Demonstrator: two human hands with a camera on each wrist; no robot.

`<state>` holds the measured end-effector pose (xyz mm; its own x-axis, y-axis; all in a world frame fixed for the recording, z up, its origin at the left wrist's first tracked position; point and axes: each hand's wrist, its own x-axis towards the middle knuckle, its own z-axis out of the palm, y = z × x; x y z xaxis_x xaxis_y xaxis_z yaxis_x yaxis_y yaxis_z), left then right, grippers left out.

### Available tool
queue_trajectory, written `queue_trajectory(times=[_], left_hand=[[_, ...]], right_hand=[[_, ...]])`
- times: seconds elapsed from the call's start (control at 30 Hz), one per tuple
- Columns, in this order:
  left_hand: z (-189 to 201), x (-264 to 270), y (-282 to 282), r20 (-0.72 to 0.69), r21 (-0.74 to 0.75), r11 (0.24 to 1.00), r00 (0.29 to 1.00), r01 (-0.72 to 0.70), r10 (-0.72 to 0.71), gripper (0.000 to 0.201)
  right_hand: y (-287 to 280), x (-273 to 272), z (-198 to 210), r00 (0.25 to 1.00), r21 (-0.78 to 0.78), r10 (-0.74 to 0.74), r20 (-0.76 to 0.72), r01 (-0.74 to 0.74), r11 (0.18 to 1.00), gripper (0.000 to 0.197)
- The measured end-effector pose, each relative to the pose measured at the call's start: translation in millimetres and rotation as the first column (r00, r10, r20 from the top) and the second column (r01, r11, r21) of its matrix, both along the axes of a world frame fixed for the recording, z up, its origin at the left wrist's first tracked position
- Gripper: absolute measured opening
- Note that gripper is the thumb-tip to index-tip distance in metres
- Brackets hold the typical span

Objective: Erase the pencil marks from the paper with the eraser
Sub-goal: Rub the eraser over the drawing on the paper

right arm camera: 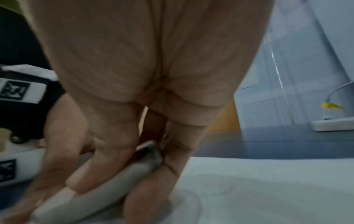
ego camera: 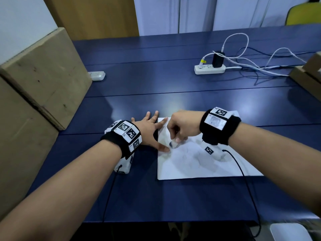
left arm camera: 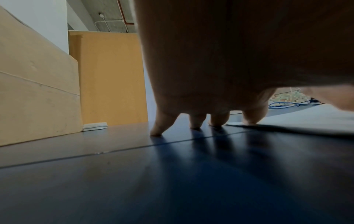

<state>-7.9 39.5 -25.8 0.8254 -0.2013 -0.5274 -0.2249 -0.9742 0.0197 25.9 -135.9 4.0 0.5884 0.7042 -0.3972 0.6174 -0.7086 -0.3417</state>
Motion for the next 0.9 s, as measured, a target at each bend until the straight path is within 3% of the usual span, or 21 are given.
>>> queue_trajectory(times=[0.2, 0.4, 0.5, 0.63, 0.8, 0.9], left_hand=[[1.4, 0.7, 1.1, -0.015, -0.007, 1.0, 1.0, -0.002, 0.002, 0.125], [-1.4, 1.3, 1.0, 0.005, 0.005, 1.0, 1.0, 0.001, -0.001, 0.125], [-0.6, 1.6, 1.1, -0.006, -0.001, 1.0, 1.0, 0.004, -0.004, 0.125], [-0.1, 1.7, 1.2, -0.011, -0.003, 1.0, 1.0, -0.002, 0.002, 0.126], [-2.7, 2.6, 1.8, 0.002, 0.001, 1.0, 1.0, 0.004, -0.004, 0.126], [-2.8, 2.6, 1.1, -0.004, 0.001, 1.0, 1.0, 0.007, -0.007, 0.125]], right_hand=[[-2.2, 22.5, -1.0, 0.939, 0.175, -0.289, 0.187, 0.258, 0.95, 0.013], [-4.7, -2.2, -1.9, 0.999, -0.002, -0.015, 0.028, 0.015, 1.0, 0.01], [-0.5, 6.1, 1.0, 0.984, 0.051, -0.121, 0.132, 0.115, 0.992, 0.016], [-0.9, 16.2, -0.4, 0.938, 0.166, -0.278, 0.205, 0.247, 0.955, 0.008], [-4.1, -1.9, -1.0, 0.999, 0.021, -0.036, -0.003, 0.036, 0.999, 0.01], [-0.7, 3.6, -2.5, 0.993, 0.046, -0.067, 0.093, 0.063, 0.997, 0.01]])
